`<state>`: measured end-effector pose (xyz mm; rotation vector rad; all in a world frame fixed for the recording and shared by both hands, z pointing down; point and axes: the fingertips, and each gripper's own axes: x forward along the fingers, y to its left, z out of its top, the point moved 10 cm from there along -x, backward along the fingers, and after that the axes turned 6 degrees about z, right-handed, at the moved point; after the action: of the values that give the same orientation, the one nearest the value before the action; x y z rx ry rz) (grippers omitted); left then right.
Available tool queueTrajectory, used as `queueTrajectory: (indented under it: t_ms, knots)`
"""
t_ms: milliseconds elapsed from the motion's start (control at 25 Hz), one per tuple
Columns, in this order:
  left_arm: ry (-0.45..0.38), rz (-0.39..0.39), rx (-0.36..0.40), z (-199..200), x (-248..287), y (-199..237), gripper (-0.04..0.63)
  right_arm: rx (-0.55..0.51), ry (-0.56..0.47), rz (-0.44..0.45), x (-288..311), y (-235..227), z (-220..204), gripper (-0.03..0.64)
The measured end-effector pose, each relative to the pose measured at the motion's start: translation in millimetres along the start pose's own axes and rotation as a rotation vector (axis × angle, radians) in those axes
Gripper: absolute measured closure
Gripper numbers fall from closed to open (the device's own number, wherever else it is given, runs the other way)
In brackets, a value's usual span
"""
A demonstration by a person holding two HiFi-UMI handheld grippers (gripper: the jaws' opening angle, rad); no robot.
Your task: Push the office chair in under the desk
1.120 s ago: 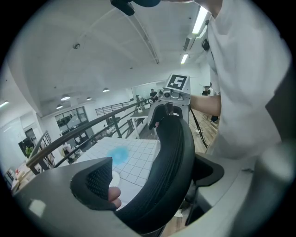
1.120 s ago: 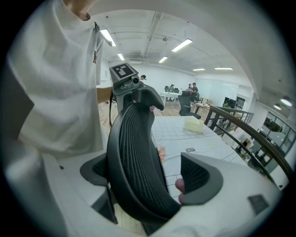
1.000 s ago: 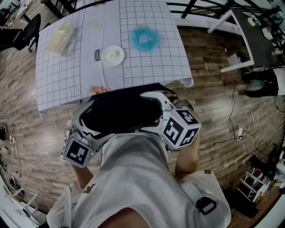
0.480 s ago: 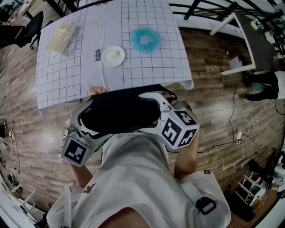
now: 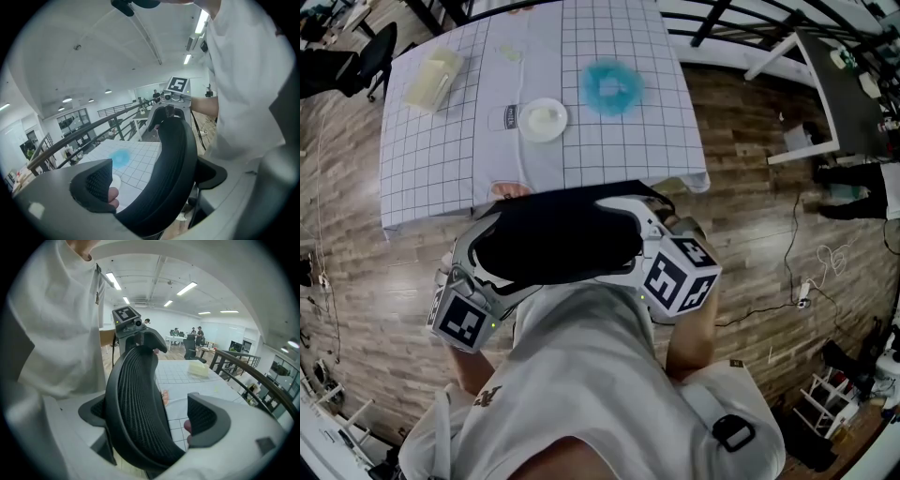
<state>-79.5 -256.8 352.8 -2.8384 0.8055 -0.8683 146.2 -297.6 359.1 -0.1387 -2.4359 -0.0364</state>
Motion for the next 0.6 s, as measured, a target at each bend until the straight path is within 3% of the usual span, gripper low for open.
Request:
queueTrajectory:
  t_ms: [320,440,600]
  knots:
    - [0.001,0.026,0.033,3,-11,-8,0.097,-0.047,-0.009,-0.051,-5,16,-1,0.162]
    - [-0.073,0.006,0.009,9,-22,-6,0.099,-0.044,-0.047,-0.058,-14,21,0,0.192]
    - [-0.186,0.000,-0.085,16,-44,-4,0.102,-0.040,-0.189,-0.085,-39,31,7,0.256]
